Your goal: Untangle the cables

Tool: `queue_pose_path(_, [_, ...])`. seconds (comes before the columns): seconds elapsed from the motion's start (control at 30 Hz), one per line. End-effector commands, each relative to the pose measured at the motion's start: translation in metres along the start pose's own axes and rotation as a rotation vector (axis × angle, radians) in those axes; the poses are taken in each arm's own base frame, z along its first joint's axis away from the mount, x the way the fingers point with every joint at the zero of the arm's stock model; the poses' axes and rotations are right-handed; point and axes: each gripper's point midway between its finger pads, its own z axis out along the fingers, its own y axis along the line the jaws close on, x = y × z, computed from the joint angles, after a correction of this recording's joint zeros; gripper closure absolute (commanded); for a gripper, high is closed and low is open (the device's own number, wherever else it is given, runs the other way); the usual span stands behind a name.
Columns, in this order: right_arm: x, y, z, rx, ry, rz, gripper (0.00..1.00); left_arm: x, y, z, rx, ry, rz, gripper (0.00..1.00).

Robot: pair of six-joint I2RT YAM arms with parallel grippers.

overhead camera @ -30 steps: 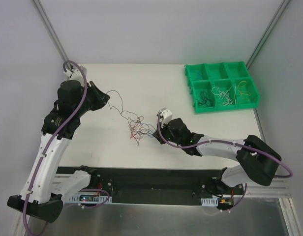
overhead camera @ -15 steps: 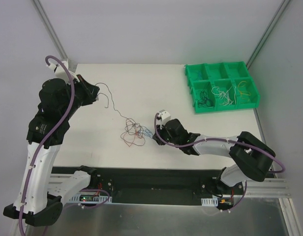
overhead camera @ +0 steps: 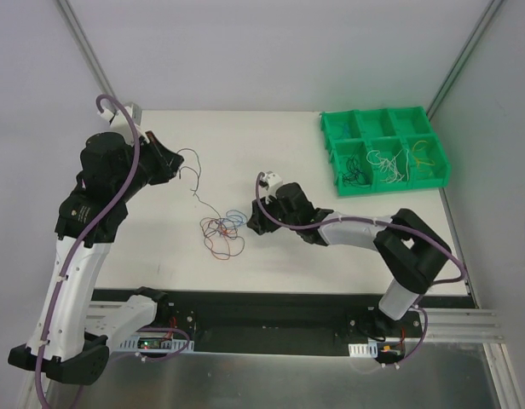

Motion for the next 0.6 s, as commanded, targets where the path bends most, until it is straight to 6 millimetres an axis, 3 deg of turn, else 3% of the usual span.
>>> queue_pose_path(0.0, [-0.034, 0.023, 0.016, -0.14, -0.037, -0.047, 0.46, 0.004, -0.006, -0.002, 0.036, 0.014, -0.007, 1.0])
queue_pose_path(0.13, [-0.047, 0.034, 0.03, -0.203, -0.031, -0.143, 0.45, 0.007, -0.004, -0.001, 0.034, 0.022, -0.005, 1.0])
queue_pose_path(0.43, [-0.037, 0.047, 0.054, -0.256, 0.036, -0.175, 0.52, 0.01, -0.004, -0.001, 0.039, 0.028, 0.001, 1.0])
queue_pose_path(0.57, [-0.024, 0.054, 0.062, -0.274, 0.068, -0.168, 0.53, 0.011, -0.003, -0.001, 0.037, 0.029, 0.003, 1.0])
